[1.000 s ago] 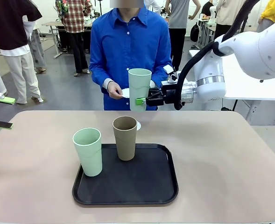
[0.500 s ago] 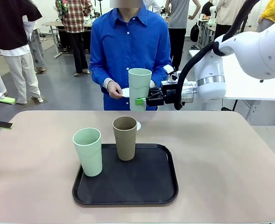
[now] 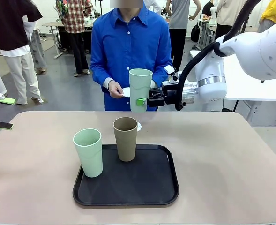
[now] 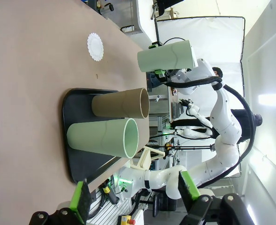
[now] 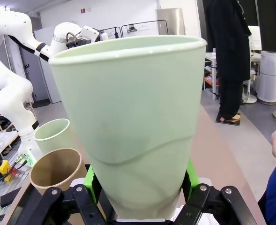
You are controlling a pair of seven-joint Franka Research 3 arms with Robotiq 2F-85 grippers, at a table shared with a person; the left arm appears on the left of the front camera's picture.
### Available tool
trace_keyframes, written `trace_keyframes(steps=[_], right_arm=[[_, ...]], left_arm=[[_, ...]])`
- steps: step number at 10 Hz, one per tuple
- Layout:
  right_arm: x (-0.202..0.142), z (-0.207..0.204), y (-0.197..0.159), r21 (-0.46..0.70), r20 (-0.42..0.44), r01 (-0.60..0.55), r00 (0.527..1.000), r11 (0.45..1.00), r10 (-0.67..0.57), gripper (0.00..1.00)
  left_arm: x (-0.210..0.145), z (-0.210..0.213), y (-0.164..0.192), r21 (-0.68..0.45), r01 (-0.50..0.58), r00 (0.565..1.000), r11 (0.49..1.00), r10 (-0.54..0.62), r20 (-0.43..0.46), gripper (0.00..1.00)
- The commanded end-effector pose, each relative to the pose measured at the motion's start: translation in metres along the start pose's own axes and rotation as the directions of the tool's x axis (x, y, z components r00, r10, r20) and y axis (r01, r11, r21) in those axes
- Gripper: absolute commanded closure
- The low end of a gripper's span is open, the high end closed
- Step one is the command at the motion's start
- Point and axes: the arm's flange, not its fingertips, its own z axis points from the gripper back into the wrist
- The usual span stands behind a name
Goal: Place coasters on the table and set cups on them.
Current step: Pick up one Reusable plastic cup and place it on a coaster set by the human.
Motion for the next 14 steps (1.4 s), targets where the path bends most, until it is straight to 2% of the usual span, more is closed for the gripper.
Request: trace_keyframes(steps=[1, 4, 9, 14], right_arm=[[0.002, -0.001, -0.016, -0.007, -0.021, -0.026, 0.999, 1.000, 0.026, 0.18], [-0.008, -0.008, -0.047, 0.010, -0.053, -0.038, 0.998, 0.999, 0.039, 0.18], [-0.037, -0.020, -0.085, 0.095, -0.054, -0.068, 0.996, 0.993, 0.074, 0.18], [-0.068, -0.036, -0.100, 0.084, -0.083, -0.071, 0.994, 0.994, 0.078, 0.18]], left_arm=[[0.000, 0.001, 0.000, -0.015, 0.008, 1.000, 1.000, -0.008, 0.004, 0.00], [0.000, 0.001, 0.000, -0.015, 0.008, 1.000, 1.000, -0.008, 0.004, 0.00], [0.000, 0.001, 0.000, -0.015, 0.008, 1.000, 1.000, -0.008, 0.004, 0.00], [0.000, 0.001, 0.000, -0.015, 0.008, 1.000, 1.000, -0.008, 0.004, 0.00]])
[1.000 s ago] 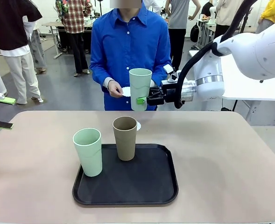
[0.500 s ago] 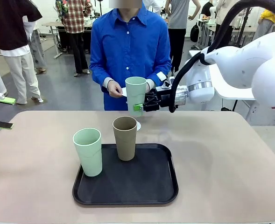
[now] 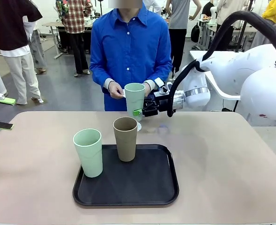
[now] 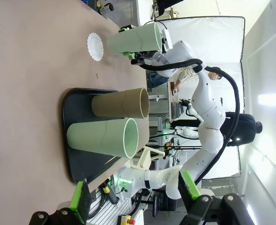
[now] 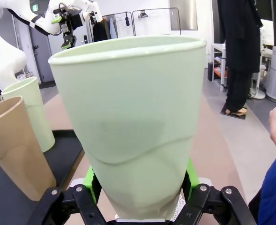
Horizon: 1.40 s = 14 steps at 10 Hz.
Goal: Place coasters on the table and set cups on them.
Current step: Pick up one Reusable plastic cup and place it on a coaster set by the human.
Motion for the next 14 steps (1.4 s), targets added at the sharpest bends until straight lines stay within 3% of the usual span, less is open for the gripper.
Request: trace_keyframes(steps=[1, 14], right_arm=[[-0.004, -0.013, -0.012, 0.003, -0.029, -0.023, 0.999, 1.000, 0.023, 0.18], [-0.027, -0.021, -0.002, 0.041, -0.026, -0.014, 1.000, 0.999, 0.015, 0.18]], left_arm=[[0.000, 0.001, 0.000, -0.015, 0.008, 1.000, 1.000, -0.008, 0.004, 0.00], [0.000, 0.001, 0.000, -0.015, 0.008, 1.000, 1.000, -0.008, 0.004, 0.00]])
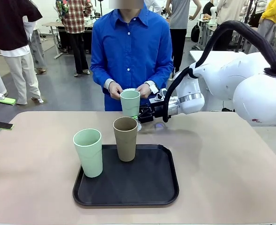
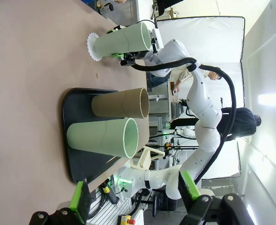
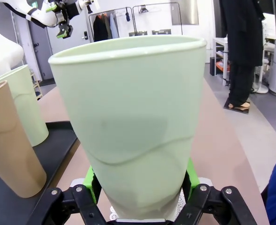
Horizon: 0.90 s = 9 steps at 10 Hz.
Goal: Place coasters on the table and set cups on them.
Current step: Pick up one Reusable plastic cup and place it on a coaster set by the human.
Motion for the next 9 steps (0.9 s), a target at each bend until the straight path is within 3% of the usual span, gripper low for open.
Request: trace_keyframes(steps=[1, 9], right_arm=[[-0.003, -0.001, 0.002, 0.033, -0.010, -0.039, 0.999, 0.999, 0.039, 0.18], [-0.013, -0.004, -0.008, 0.042, 0.026, -0.062, 0.998, 0.997, 0.061, 0.18]], left_arm=[[0.000, 0.001, 0.000, -0.015, 0.008, 1.000, 1.000, -0.008, 0.005, 0.00], [0.000, 0.001, 0.000, -0.015, 0.008, 1.000, 1.000, -0.008, 0.005, 0.00]])
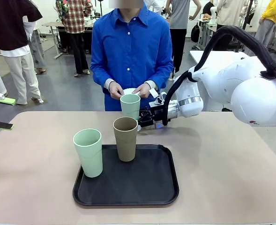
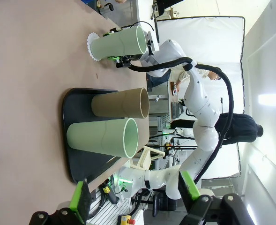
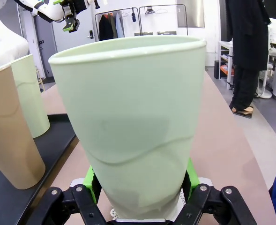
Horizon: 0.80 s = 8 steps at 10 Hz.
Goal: Place coasters on the table and set cups on them.
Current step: Pick up one Reusable plastic cup and place it on a coaster set by the human.
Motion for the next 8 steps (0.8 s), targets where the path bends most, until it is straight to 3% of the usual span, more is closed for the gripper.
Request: trace_keyframes(steps=[1, 8], right_arm=[[0.0033, -0.0008, -0.0098, 0.020, 0.019, -0.041, 0.999, 0.999, 0.041, 0.18], [0.0010, 0.0011, -0.0135, 0.031, 0.001, -0.044, 0.999, 0.999, 0.044, 0.18]], left_arm=[[0.0004, 0.0009, -0.0002, -0.014, 0.008, 1.000, 1.000, -0.008, 0.005, 0.00], [0.0004, 0.0009, -0.0002, -0.014, 0.008, 1.000, 1.000, -0.008, 0.005, 0.00]])
